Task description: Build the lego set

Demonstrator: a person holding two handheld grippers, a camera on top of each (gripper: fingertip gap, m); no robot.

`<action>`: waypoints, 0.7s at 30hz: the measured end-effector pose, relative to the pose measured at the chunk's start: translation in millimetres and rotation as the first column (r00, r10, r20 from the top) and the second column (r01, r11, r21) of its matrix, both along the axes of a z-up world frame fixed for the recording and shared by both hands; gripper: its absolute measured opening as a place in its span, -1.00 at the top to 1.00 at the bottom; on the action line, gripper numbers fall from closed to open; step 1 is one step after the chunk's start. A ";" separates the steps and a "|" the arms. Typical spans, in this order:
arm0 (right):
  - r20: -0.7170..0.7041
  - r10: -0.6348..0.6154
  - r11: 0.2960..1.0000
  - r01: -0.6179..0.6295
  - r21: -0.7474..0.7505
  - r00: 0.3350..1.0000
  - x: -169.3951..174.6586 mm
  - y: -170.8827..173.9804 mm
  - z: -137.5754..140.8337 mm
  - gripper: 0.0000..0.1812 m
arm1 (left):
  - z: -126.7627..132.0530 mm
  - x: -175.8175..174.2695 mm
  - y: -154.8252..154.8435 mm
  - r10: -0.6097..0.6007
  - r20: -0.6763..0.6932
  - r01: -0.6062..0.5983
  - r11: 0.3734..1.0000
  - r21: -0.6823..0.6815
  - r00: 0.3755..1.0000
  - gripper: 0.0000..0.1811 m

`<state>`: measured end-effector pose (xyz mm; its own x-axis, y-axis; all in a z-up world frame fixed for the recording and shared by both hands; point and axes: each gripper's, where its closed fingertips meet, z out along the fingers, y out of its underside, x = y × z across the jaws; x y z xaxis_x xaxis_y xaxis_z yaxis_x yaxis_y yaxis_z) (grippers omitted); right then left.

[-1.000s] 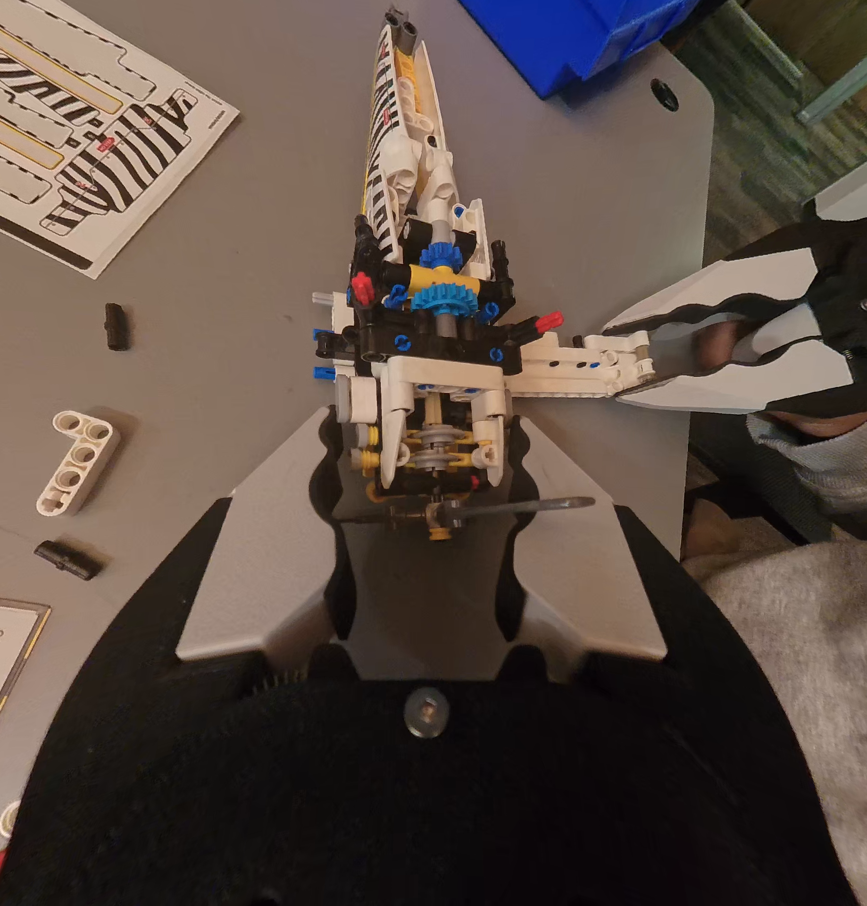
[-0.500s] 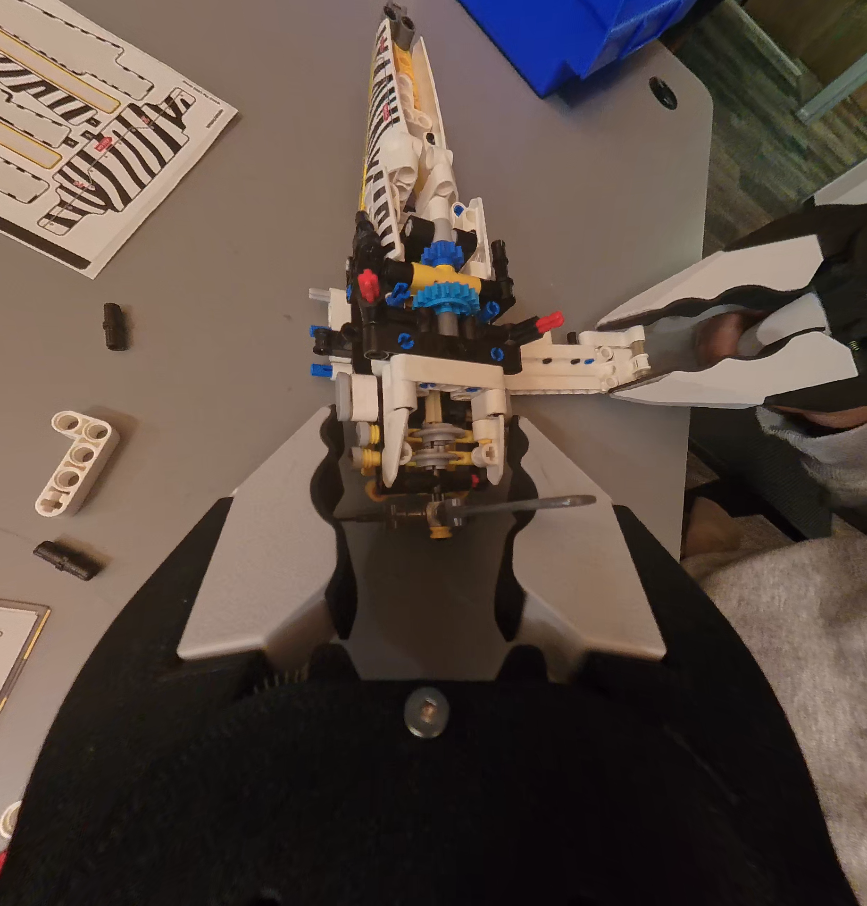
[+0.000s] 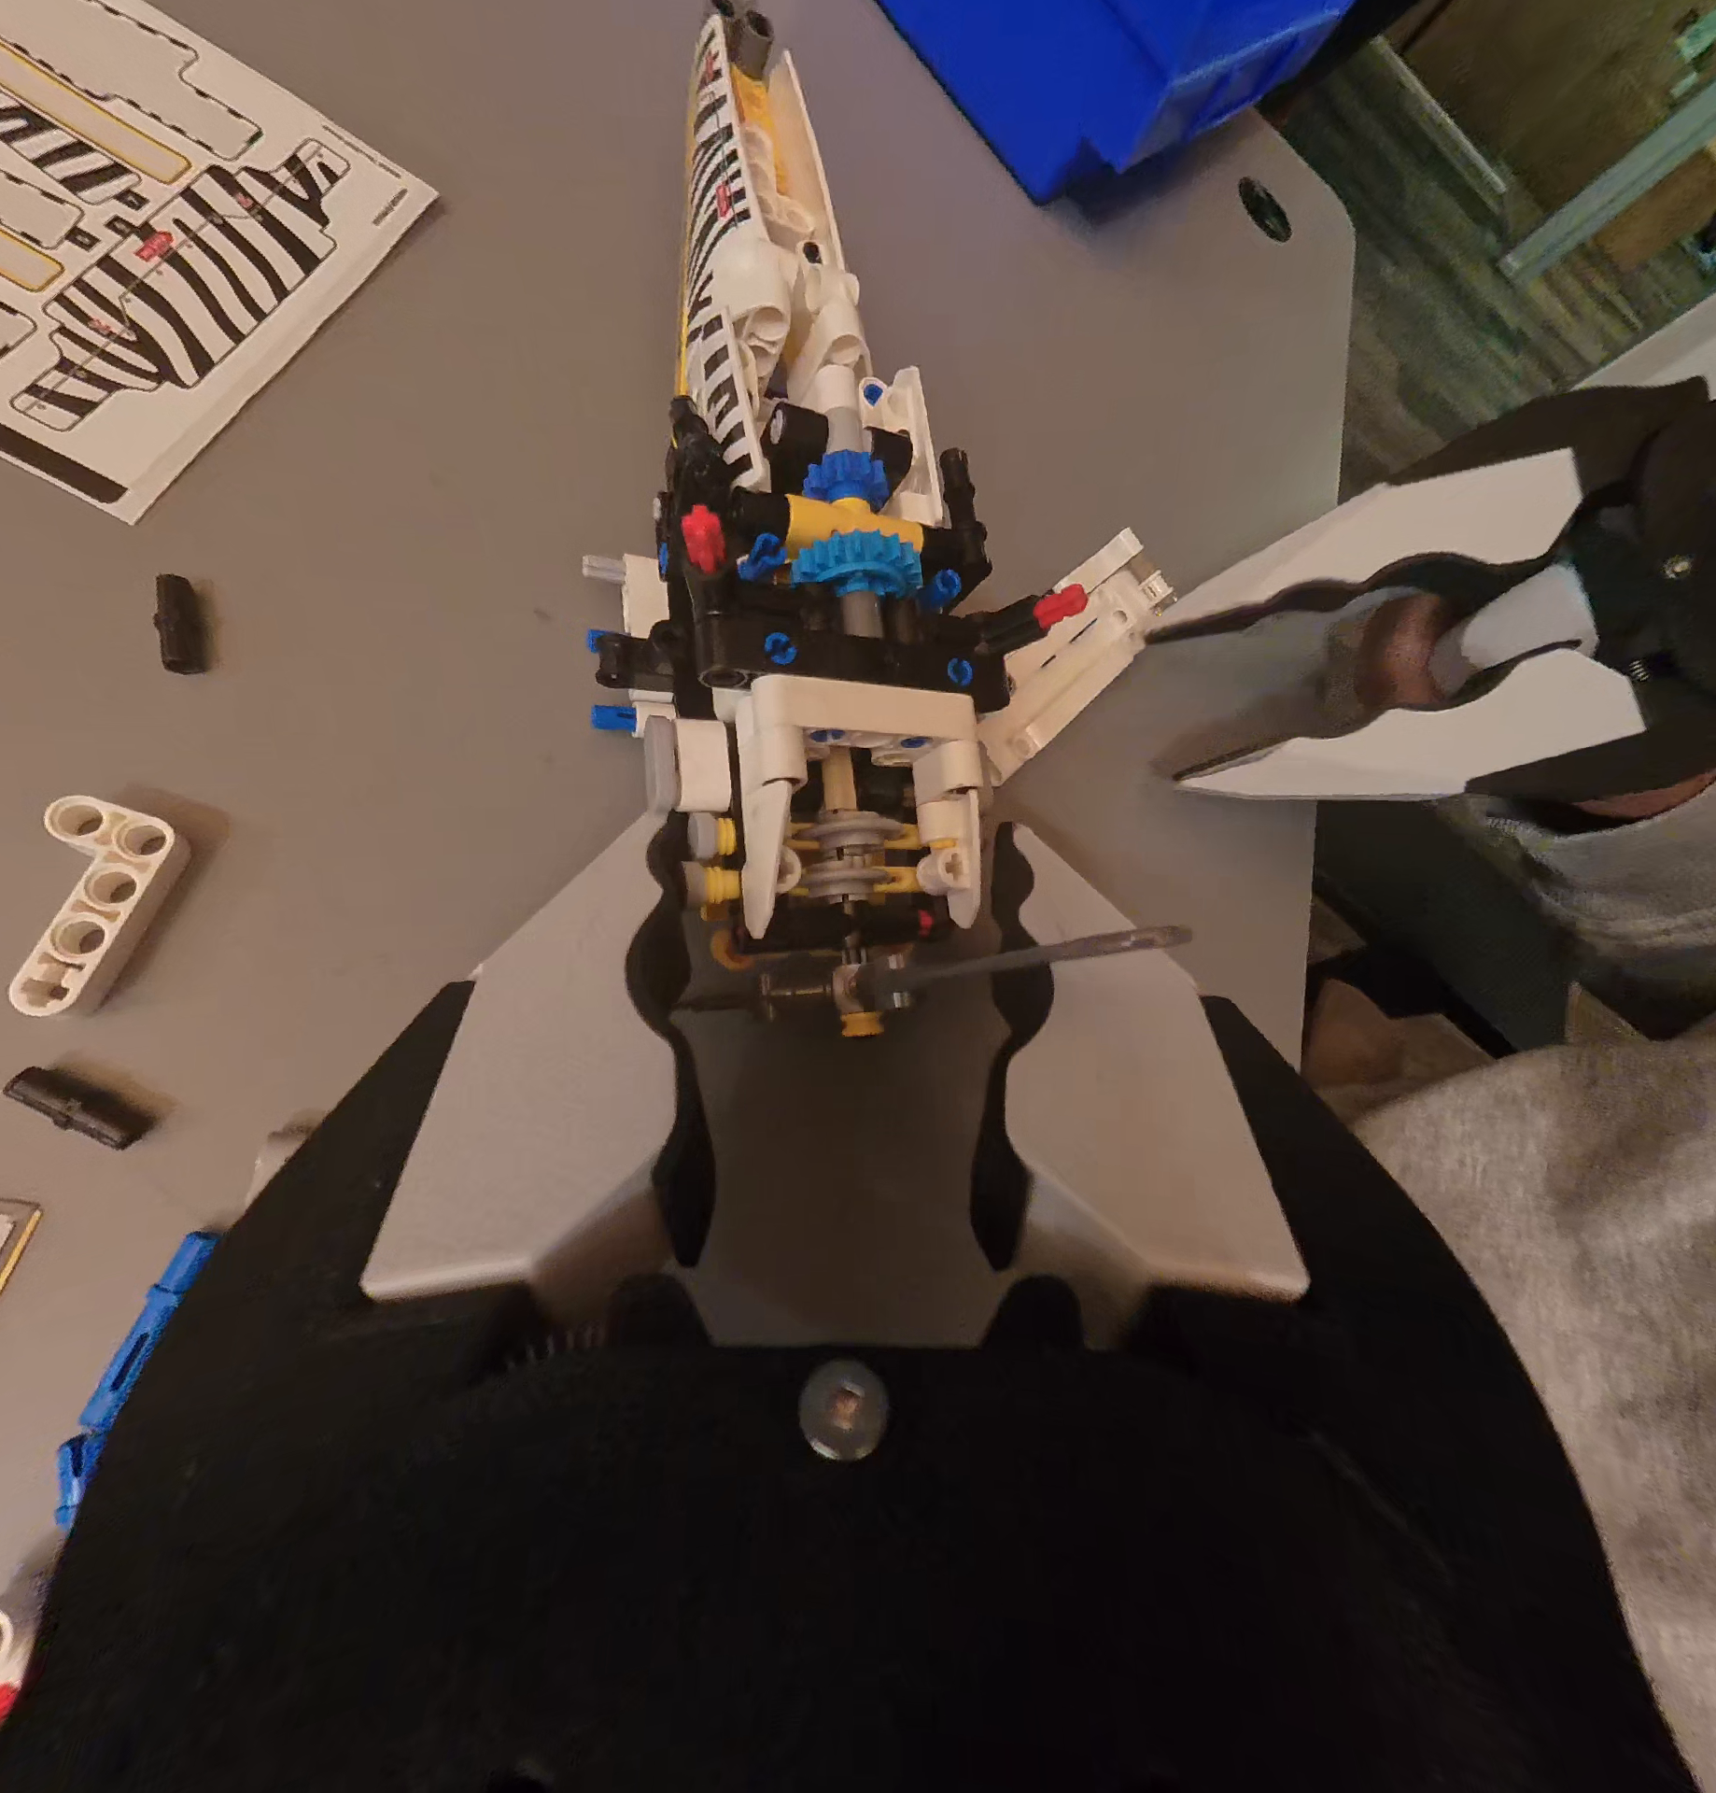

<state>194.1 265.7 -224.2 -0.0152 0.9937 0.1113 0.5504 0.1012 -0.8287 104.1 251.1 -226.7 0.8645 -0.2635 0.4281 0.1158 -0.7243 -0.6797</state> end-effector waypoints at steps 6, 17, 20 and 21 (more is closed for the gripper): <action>0.057 0.014 0.996 -0.019 0.093 0.998 7.3 28.7 -1.5 0.42 | 0.1 0.2 3.3 0.008 -0.051 -0.008 1.000 0.004 0.999 0.16; 0.157 0.199 0.980 -0.200 -0.009 0.967 -7.7 24.8 -17.3 0.37 | 0.3 -0.4 7.8 0.037 -0.055 -0.036 0.999 0.015 0.998 0.11; 0.158 0.205 0.979 -0.202 -0.037 0.966 -10.0 22.8 -18.2 0.39 | 1.1 1.8 6.2 0.031 -0.037 -0.030 0.999 0.020 0.999 0.11; 0.161 0.206 0.979 -0.202 -0.041 0.965 -10.4 21.8 -18.2 0.40 | 1.5 2.8 5.4 0.026 -0.028 -0.025 0.999 0.021 0.999 0.12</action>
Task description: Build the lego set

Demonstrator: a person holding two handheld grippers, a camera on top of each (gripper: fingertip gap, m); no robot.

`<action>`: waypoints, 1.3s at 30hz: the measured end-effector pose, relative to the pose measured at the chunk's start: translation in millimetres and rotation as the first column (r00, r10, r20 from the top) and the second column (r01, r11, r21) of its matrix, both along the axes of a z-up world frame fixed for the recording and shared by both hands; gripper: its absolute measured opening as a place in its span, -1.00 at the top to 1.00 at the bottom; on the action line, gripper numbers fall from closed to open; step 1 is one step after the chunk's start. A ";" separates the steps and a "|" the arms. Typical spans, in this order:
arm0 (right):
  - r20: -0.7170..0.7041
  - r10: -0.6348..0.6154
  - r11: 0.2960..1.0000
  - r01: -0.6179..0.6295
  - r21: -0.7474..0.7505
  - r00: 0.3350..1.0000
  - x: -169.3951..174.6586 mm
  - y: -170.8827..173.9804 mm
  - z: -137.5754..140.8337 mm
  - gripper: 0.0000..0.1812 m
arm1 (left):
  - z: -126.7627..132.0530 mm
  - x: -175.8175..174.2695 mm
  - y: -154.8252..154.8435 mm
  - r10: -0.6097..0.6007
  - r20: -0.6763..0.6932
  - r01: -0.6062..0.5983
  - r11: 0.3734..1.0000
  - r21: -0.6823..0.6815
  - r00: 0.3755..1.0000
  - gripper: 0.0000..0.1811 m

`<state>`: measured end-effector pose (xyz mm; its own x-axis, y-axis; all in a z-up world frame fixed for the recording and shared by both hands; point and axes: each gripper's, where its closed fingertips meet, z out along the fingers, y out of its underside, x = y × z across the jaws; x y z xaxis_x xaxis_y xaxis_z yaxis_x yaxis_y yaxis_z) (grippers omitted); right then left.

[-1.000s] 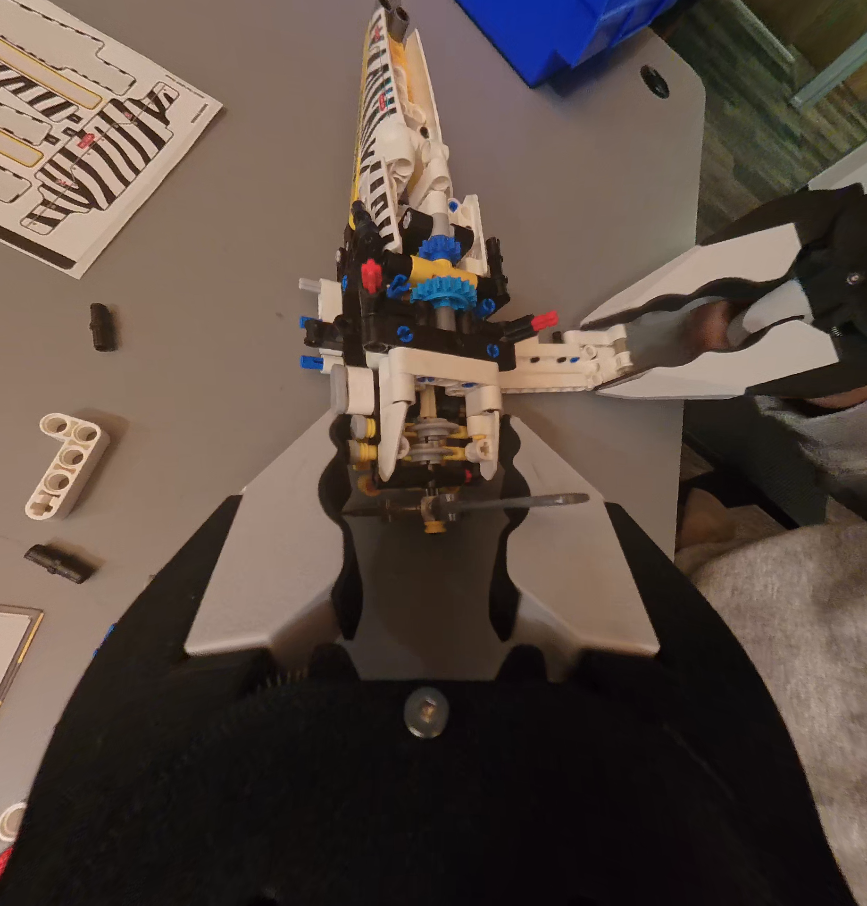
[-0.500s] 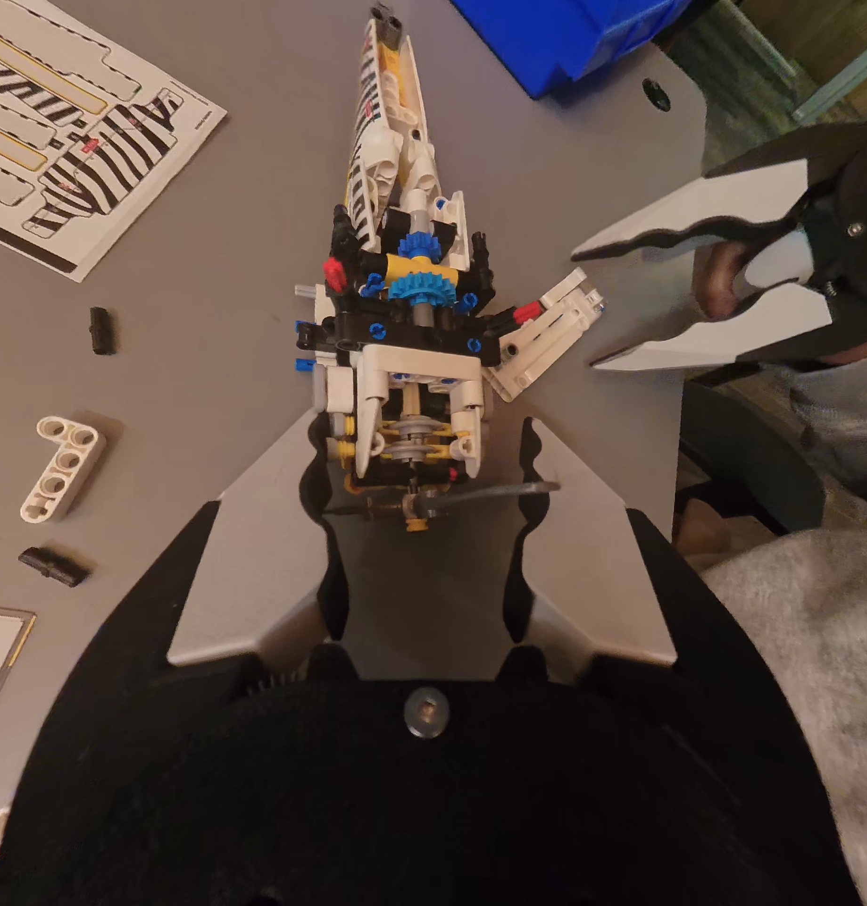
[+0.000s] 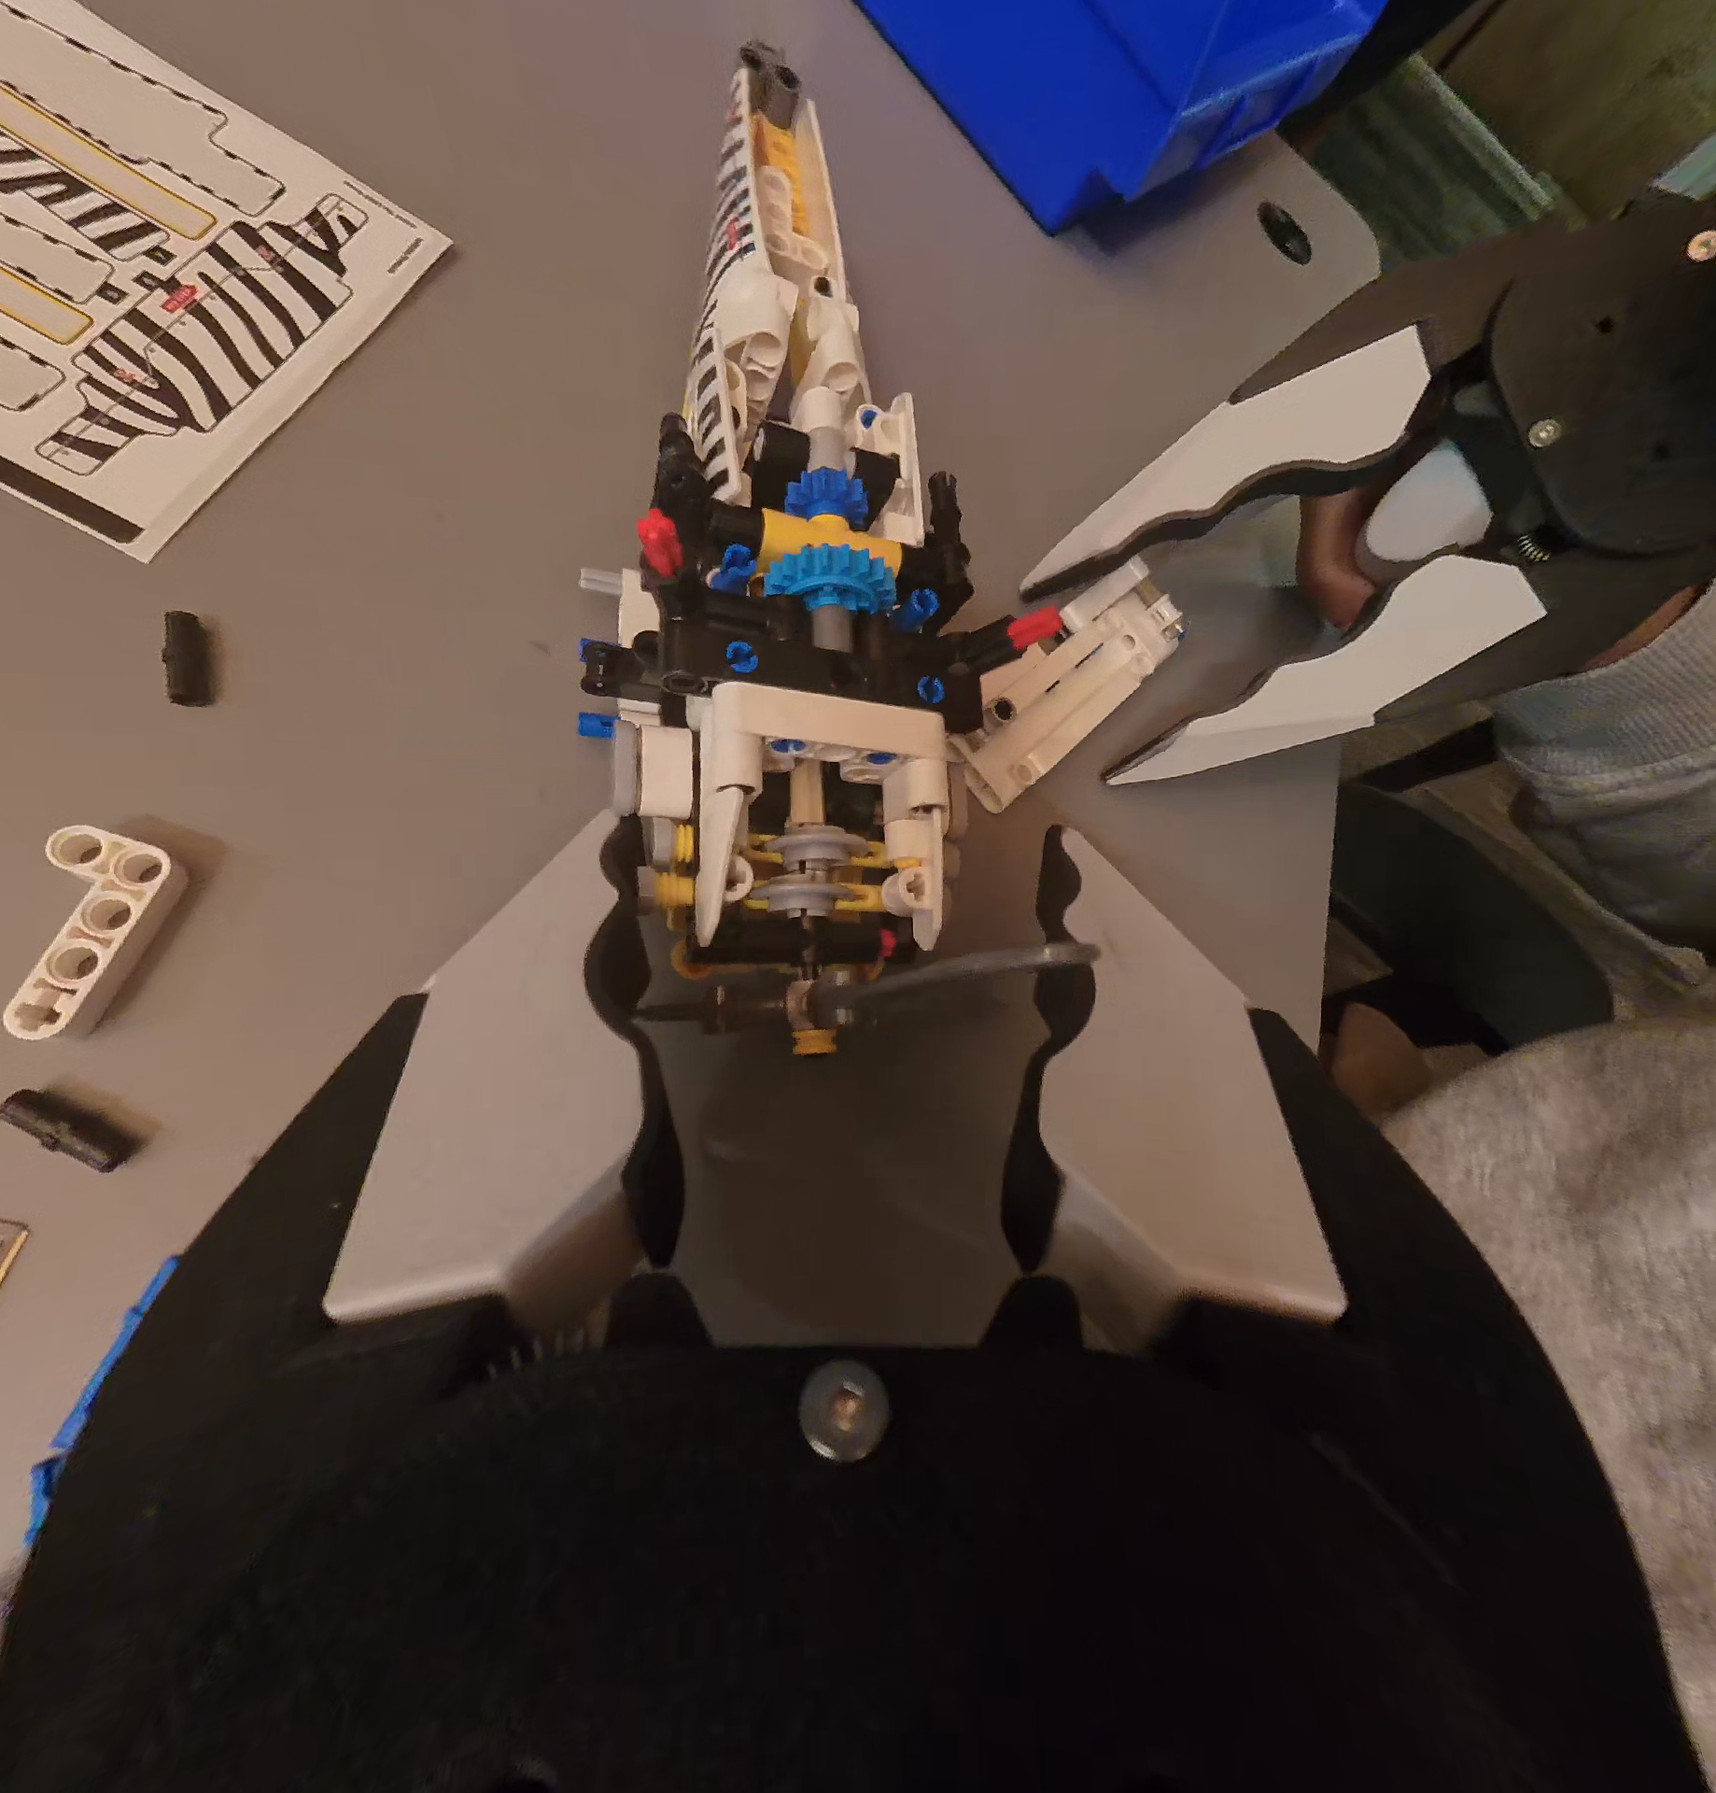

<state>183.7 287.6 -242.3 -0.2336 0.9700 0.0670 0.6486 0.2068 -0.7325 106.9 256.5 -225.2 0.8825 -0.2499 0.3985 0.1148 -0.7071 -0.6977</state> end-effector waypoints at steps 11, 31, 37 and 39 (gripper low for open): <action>0.010 -0.047 0.998 0.047 0.034 0.999 0.1 -4.4 1.2 0.39 | 3.3 6.9 -6.8 -0.034 0.066 0.033 0.999 0.016 0.997 0.17; 0.000 -0.018 0.999 0.018 -0.036 1.000 -7.7 -9.3 -0.1 0.48 | 12.0 -2.6 -10.9 -0.016 0.064 0.013 0.999 0.038 0.998 0.20; -0.005 -0.018 1.000 0.018 -0.025 1.000 -9.5 -10.3 0.2 0.50 | 32.1 -13.8 -12.6 0.018 0.056 -0.023 0.995 0.093 0.998 0.18; -0.009 -0.020 1.000 0.020 -0.022 1.000 -9.9 -11.2 0.4 0.52 | 29.4 -13.4 -10.1 0.023 0.055 -0.028 0.996 0.086 0.998 0.14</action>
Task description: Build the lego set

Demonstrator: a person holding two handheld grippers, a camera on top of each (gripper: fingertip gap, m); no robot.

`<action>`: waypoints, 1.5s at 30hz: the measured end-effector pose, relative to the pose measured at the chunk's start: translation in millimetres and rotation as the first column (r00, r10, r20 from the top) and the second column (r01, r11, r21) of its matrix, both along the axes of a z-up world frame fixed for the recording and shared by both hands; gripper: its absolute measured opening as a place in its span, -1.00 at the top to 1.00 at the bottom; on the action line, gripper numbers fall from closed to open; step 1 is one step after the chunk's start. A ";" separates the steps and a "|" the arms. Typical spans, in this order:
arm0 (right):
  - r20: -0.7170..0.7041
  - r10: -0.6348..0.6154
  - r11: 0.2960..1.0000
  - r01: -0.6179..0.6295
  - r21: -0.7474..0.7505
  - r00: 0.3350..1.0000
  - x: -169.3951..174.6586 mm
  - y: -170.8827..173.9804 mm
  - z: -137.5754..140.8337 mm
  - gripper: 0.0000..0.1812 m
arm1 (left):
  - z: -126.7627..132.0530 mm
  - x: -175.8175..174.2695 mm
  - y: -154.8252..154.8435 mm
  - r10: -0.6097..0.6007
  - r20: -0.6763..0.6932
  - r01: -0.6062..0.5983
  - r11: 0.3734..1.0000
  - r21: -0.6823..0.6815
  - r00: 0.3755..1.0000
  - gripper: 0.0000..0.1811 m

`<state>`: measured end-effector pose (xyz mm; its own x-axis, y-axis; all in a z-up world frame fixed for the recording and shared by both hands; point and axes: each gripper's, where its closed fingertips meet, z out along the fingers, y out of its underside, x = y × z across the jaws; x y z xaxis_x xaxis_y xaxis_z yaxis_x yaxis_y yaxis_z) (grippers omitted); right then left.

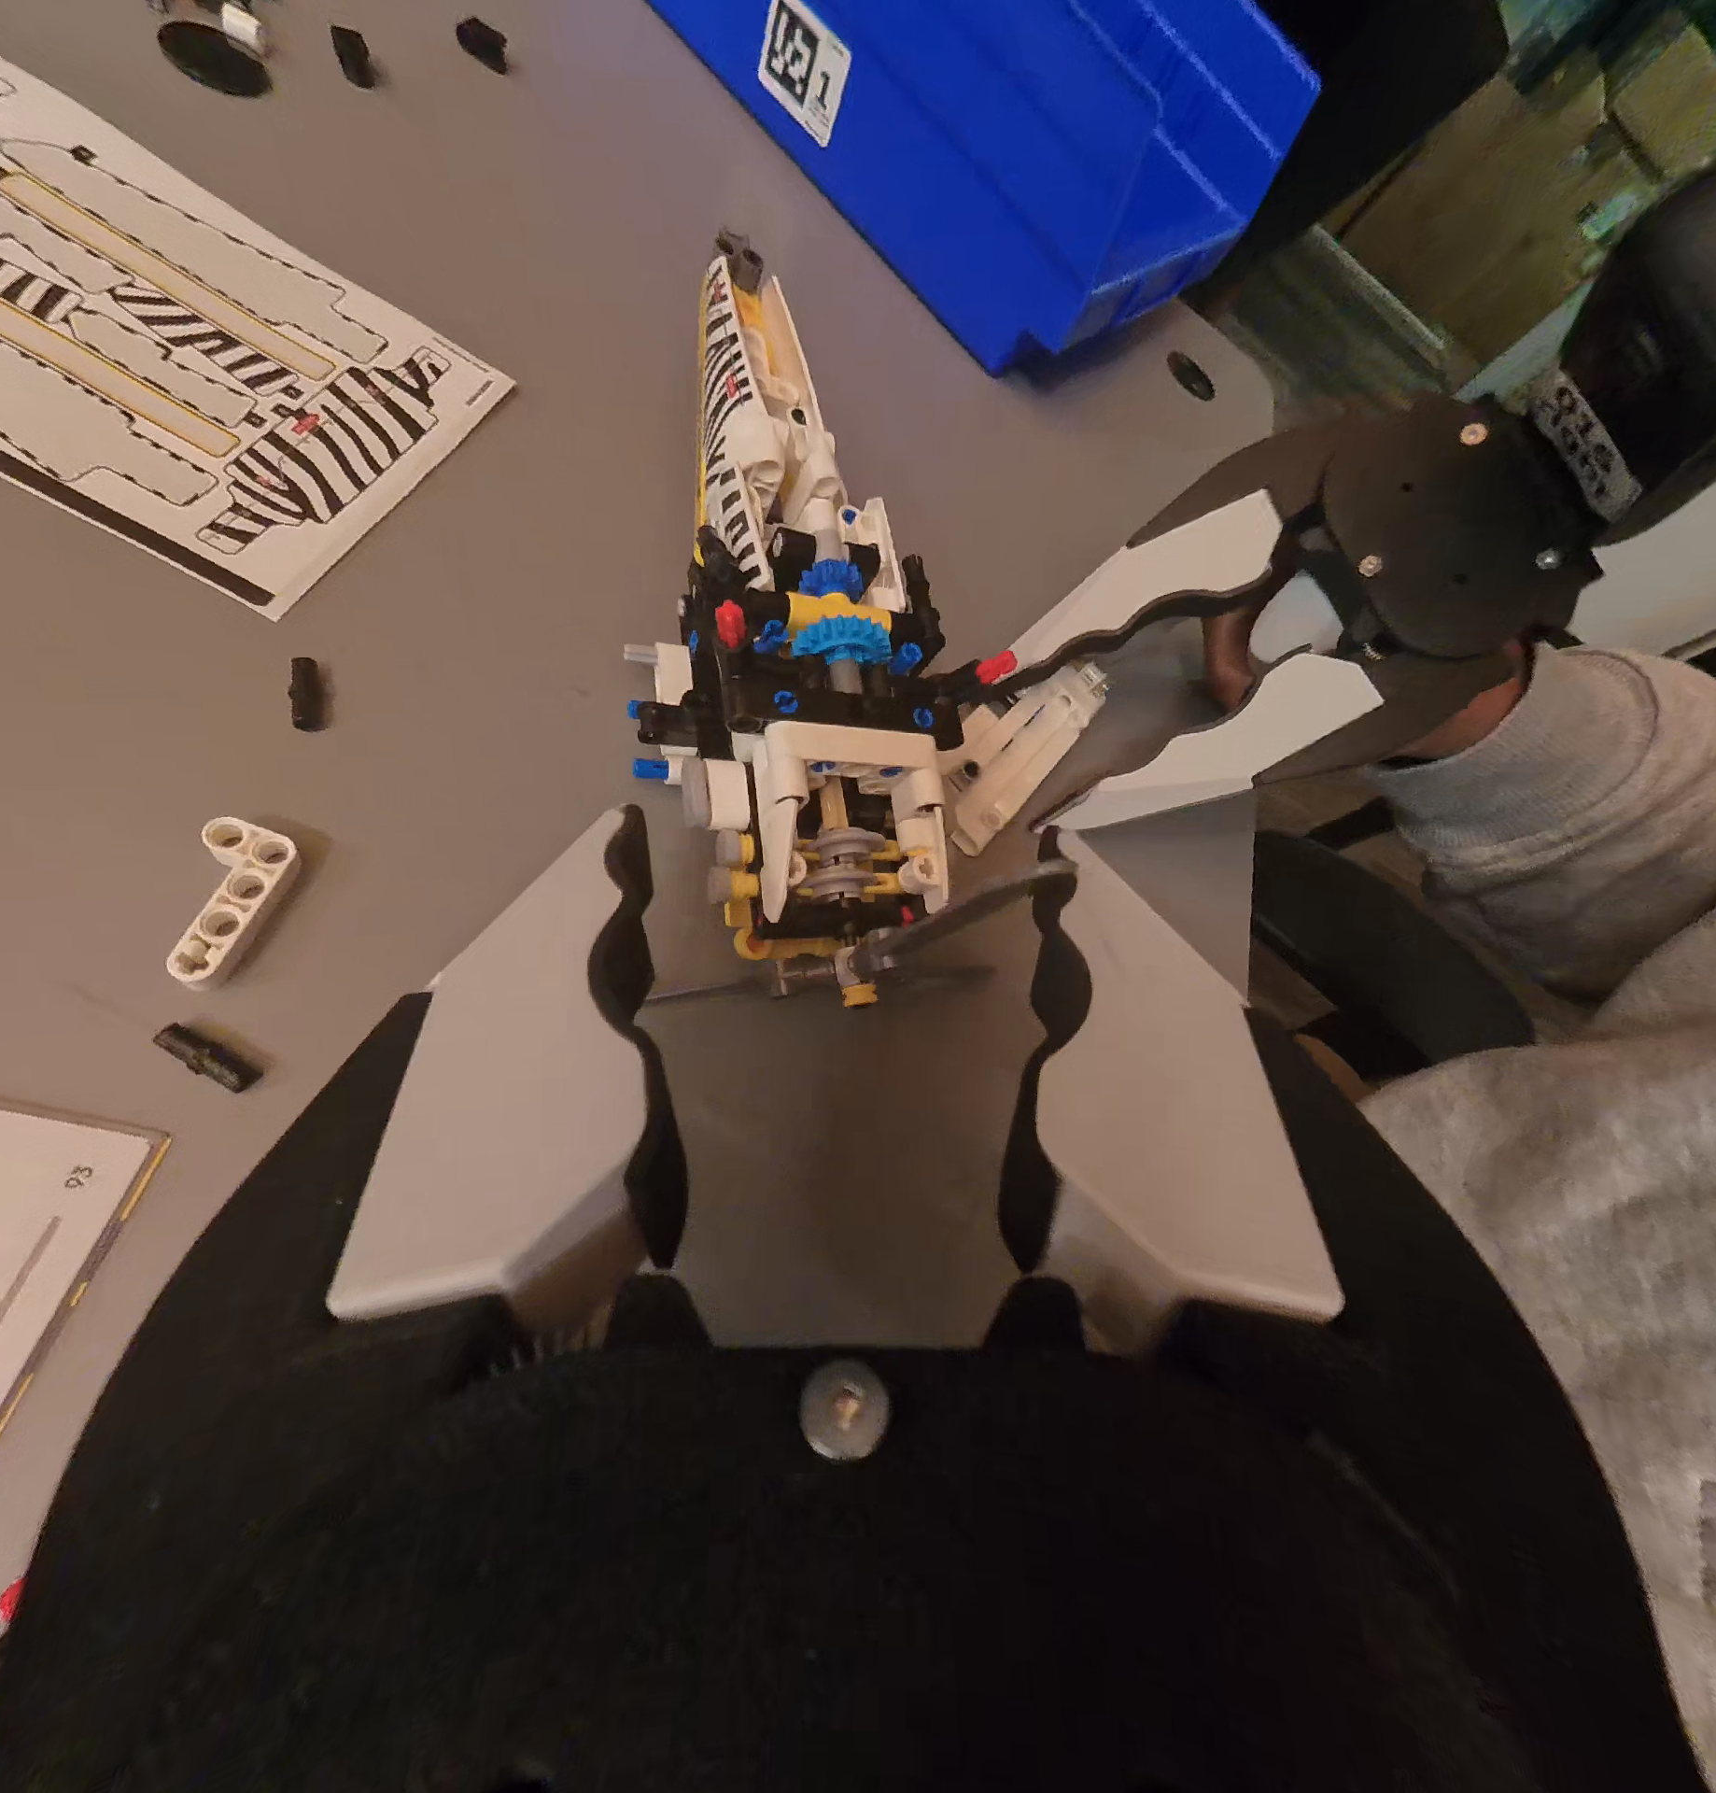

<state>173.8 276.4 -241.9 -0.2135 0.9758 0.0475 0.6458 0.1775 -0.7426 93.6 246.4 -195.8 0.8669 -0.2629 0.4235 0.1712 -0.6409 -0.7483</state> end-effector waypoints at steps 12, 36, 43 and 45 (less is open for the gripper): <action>-0.014 -0.090 0.996 0.090 0.003 0.996 -0.4 1.5 0.1 0.62 | -16.3 9.2 15.7 0.006 -0.128 -0.013 0.999 -0.053 0.992 0.01; -0.031 -0.157 0.987 0.158 0.038 0.987 2.4 7.6 -0.2 0.62 | 34.2 3.4 10.1 0.012 0.204 -0.057 0.975 0.217 0.979 0.01; -0.099 -0.150 0.960 0.169 0.223 0.984 2.3 7.6 4.2 0.62 | 52.2 3.1 4.2 -0.008 0.309 -0.077 0.962 0.263 0.951 0.01; -0.118 -0.151 0.950 0.177 0.256 0.982 2.5 7.7 6.0 0.62 | 54.7 2.8 3.0 -0.011 0.319 -0.080 0.960 0.270 0.948 0.01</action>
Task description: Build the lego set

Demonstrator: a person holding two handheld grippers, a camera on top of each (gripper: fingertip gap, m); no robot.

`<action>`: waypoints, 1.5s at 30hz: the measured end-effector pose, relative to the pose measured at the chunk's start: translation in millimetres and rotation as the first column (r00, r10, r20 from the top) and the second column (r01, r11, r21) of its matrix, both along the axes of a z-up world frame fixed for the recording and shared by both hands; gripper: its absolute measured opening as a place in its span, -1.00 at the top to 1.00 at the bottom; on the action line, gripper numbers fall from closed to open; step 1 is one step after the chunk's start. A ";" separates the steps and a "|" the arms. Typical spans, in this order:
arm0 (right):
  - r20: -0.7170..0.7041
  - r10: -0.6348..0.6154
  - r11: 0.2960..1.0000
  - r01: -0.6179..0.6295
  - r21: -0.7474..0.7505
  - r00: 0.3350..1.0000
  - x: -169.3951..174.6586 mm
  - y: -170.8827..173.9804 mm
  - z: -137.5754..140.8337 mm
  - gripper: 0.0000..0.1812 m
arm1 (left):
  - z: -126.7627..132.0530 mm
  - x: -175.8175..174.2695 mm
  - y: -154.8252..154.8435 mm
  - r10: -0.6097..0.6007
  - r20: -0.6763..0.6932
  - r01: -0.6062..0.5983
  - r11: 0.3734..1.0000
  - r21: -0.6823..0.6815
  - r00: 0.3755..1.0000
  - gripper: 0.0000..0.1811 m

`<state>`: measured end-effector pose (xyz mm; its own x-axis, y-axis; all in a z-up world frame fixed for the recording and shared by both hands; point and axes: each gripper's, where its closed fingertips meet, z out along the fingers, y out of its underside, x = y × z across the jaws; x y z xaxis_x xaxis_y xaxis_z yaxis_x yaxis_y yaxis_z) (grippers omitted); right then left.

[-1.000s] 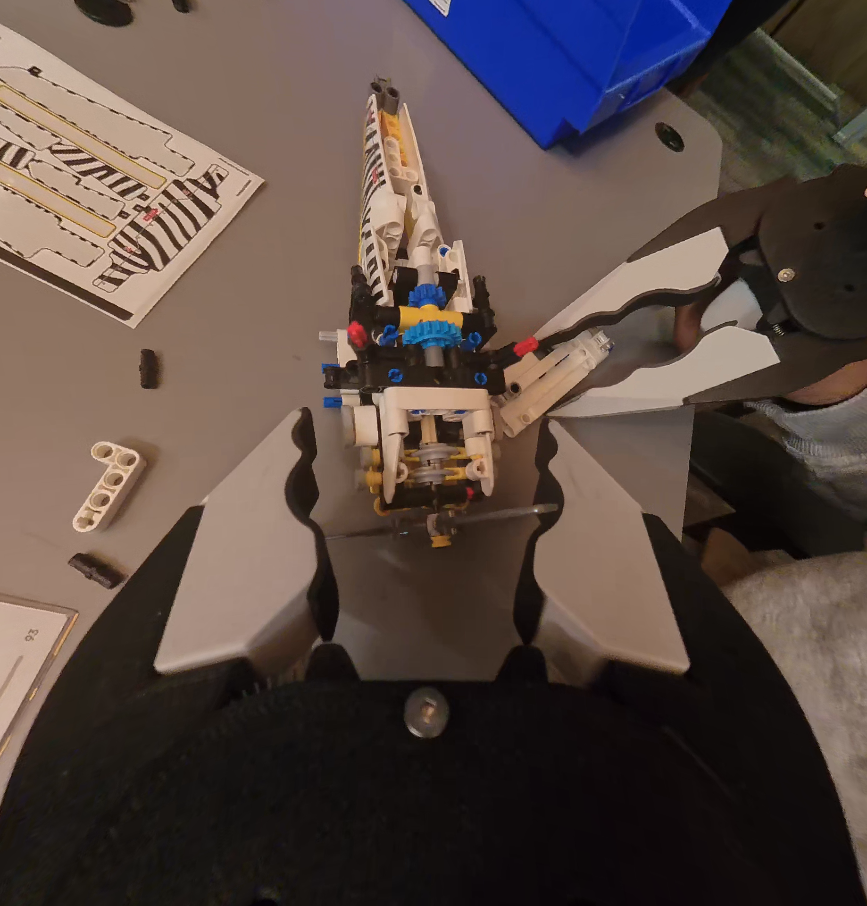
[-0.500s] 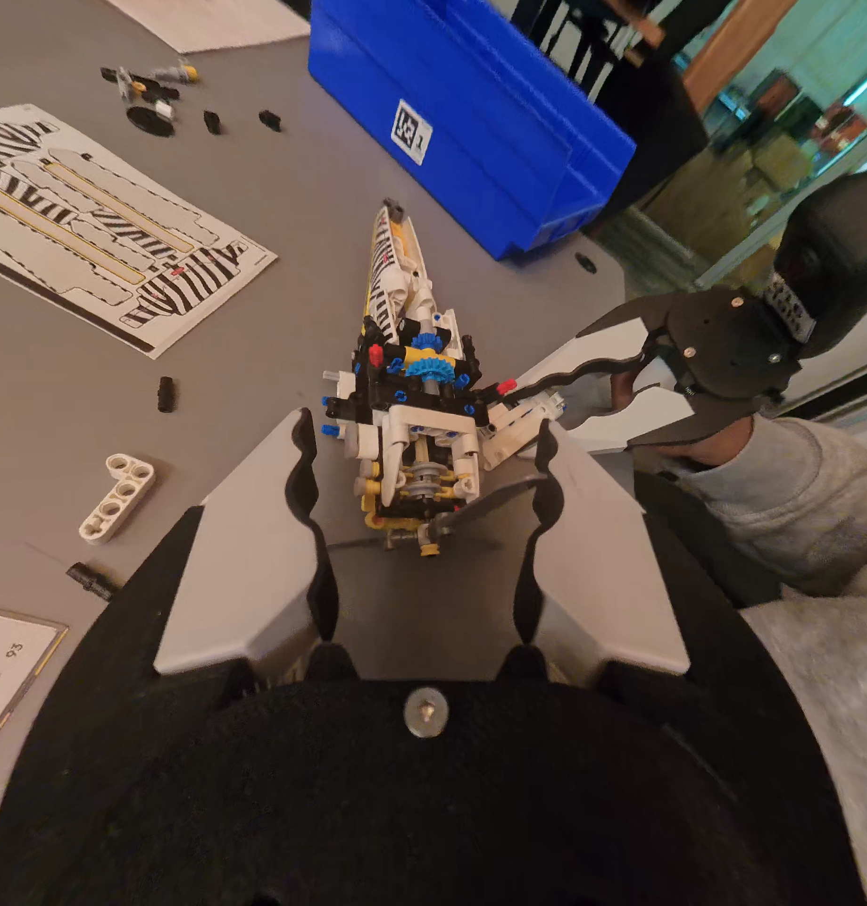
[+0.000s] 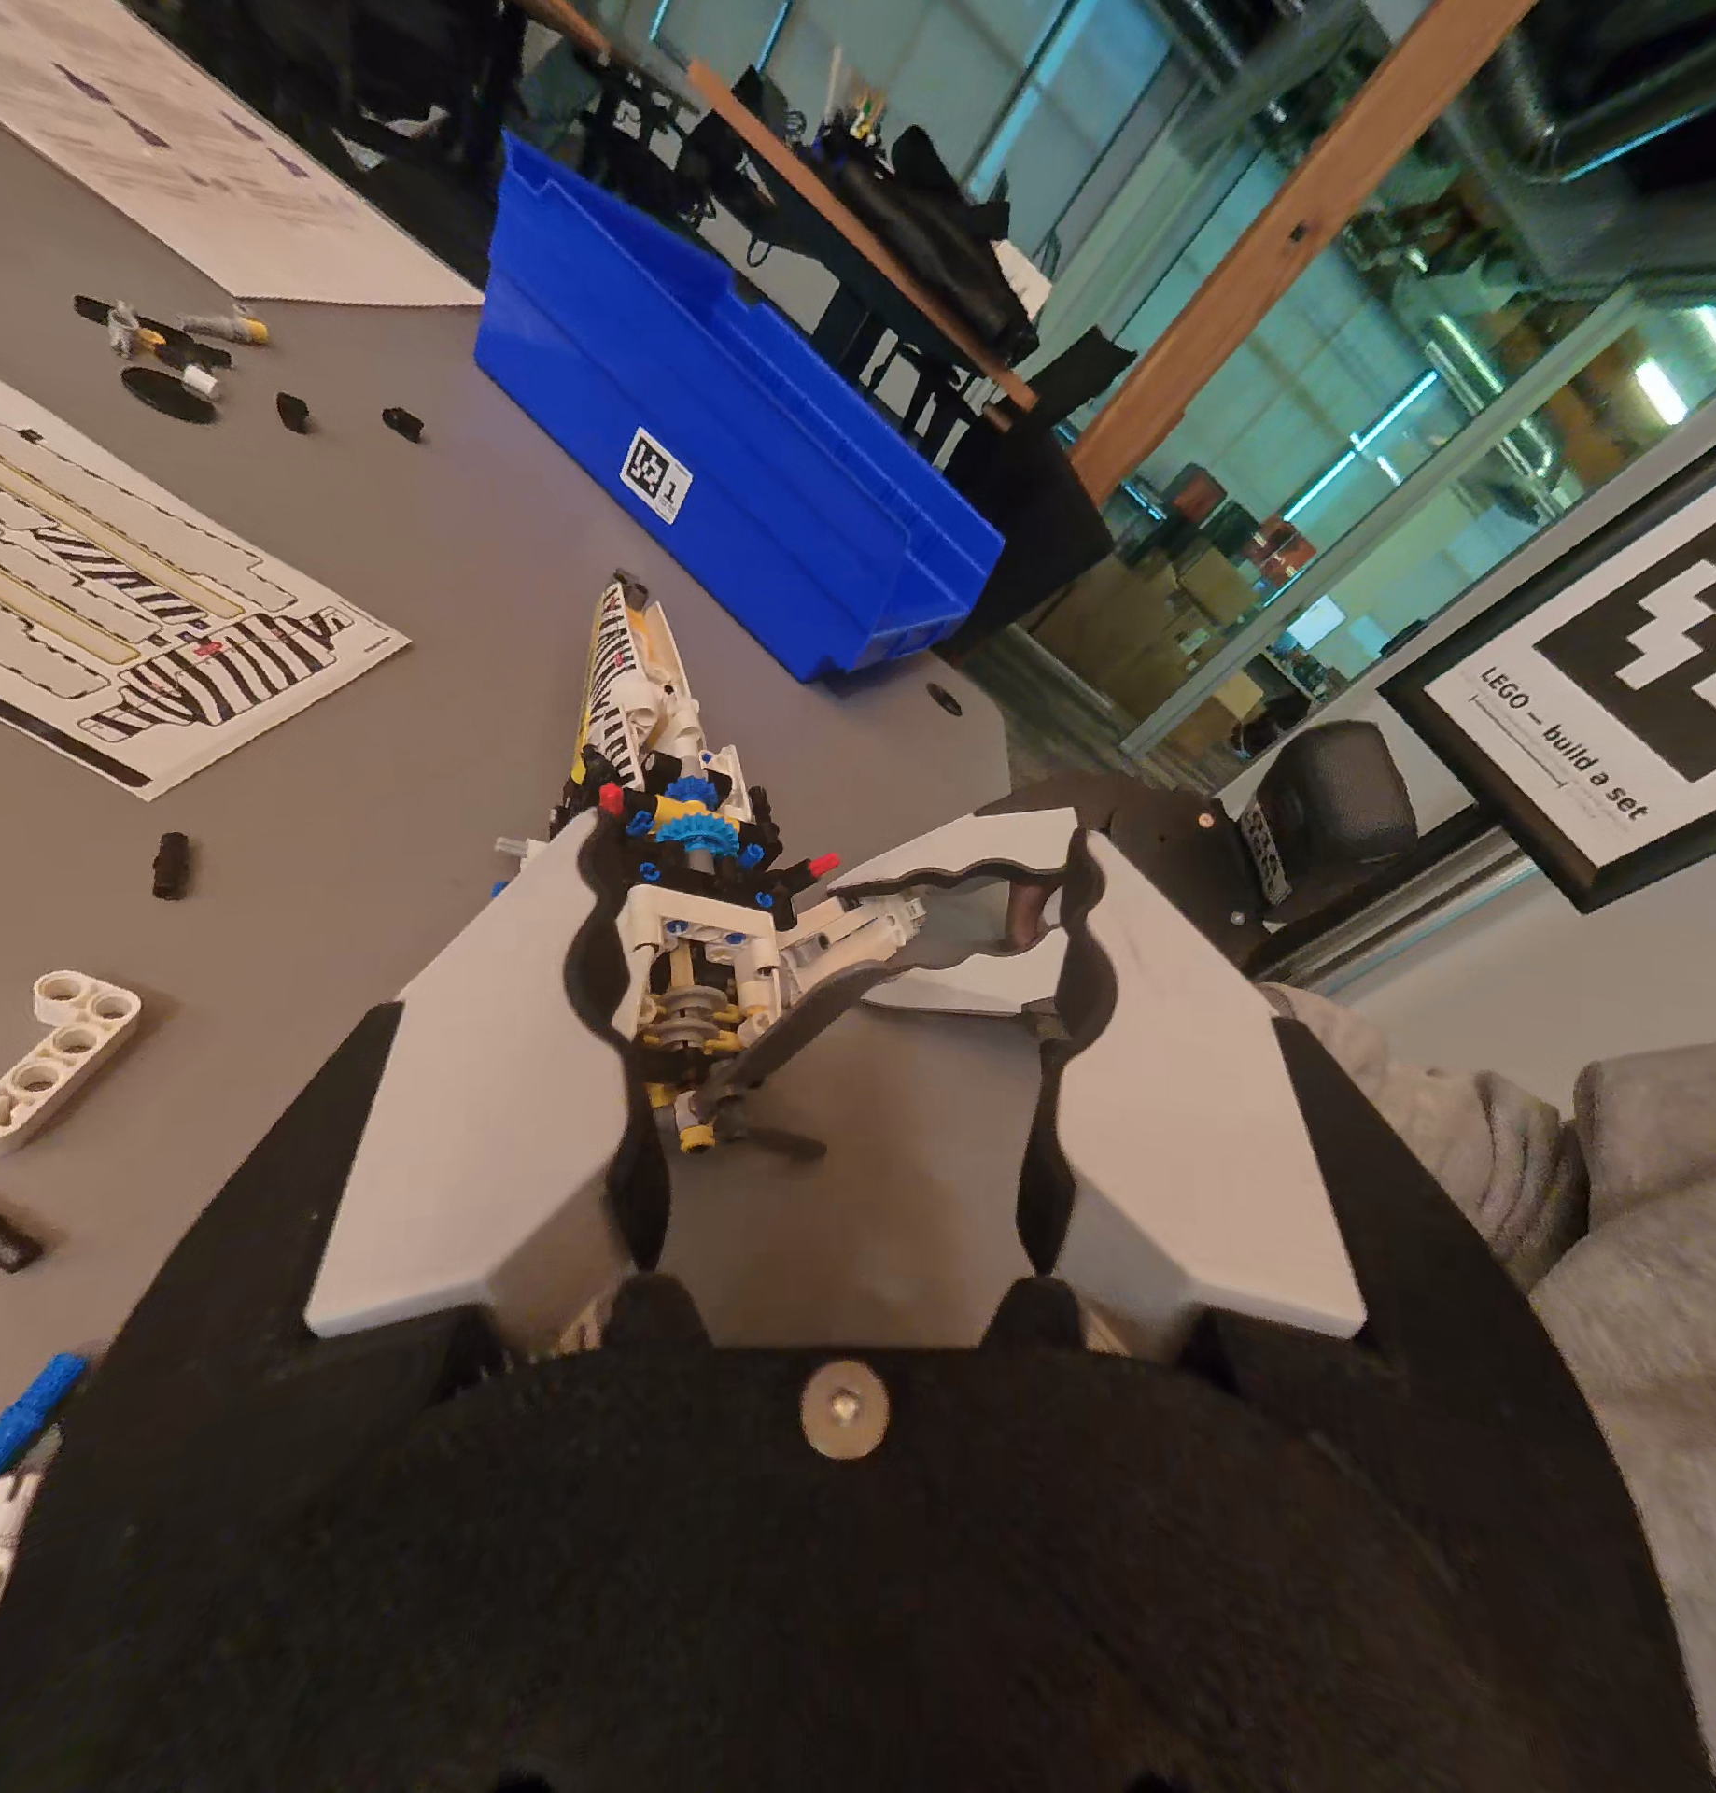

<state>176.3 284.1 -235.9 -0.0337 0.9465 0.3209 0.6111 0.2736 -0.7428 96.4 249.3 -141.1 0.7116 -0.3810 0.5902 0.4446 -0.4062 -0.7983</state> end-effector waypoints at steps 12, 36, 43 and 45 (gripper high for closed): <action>0.023 -0.001 0.996 0.003 -0.087 1.000 -0.4 1.1 -3.4 0.62 | 0.7 -2.8 -0.6 0.006 0.020 -0.006 1.000 0.003 1.000 0.02; 0.025 -0.003 0.995 0.005 -0.097 1.000 -1.3 1.4 -3.9 0.62 | -2.8 -0.8 2.4 0.000 0.027 0.000 1.000 -0.010 1.000 0.02; 0.024 -0.003 0.996 0.005 -0.087 1.000 -1.5 1.6 -3.7 0.62 | 3.5 -38.0 0.4 0.157 -0.036 -0.156 0.988 0.014 0.987 0.00; 0.022 -0.003 0.997 0.005 -0.080 1.000 -1.6 1.6 -3.5 0.62 | -0.3 -85.4 -8.7 0.311 -0.142 -0.316 0.949 -0.016 0.940 -0.01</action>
<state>174.7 285.7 -239.4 -0.0363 0.9693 0.2434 0.6286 0.2115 -0.7484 11.0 240.6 -141.4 0.8658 -0.1049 0.4893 0.4426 -0.2955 -0.8466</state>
